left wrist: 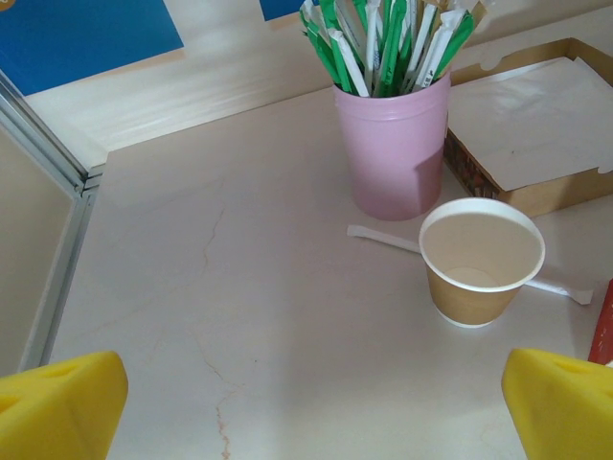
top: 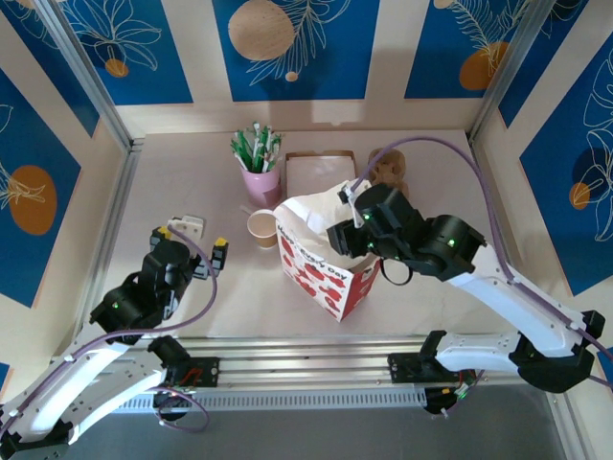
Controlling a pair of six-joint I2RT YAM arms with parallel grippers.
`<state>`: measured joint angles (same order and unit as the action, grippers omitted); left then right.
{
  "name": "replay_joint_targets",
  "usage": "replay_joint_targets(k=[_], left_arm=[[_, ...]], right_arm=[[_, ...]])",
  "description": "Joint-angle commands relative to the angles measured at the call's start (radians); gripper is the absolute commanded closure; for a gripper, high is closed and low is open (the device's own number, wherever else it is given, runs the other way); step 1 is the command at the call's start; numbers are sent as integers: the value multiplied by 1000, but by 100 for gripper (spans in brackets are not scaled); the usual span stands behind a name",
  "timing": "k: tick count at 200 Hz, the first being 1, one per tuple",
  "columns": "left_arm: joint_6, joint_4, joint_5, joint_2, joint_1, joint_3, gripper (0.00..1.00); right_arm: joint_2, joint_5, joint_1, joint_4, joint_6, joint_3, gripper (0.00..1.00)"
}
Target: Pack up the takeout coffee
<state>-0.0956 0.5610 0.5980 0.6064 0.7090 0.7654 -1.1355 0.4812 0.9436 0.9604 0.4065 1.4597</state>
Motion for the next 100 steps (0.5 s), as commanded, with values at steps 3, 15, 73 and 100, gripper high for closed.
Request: replay_joint_targets(k=[3,15,73,100], left_arm=[[8,-13,-10,-2,-13,-2,0],[8,-13,-11,0,-14,-1,0],[8,-11,-4,-6,-13,-3,0],[8,-10,-5,-8,-13,-3,0]], right_arm=[[-19,-71,-38,1,-23,60,59],[-55,-170,-75,-19,-15,74,70],[-231,-154,-77,-58,7,76,90],[-236,-111,-76,-89,38,-16,92]])
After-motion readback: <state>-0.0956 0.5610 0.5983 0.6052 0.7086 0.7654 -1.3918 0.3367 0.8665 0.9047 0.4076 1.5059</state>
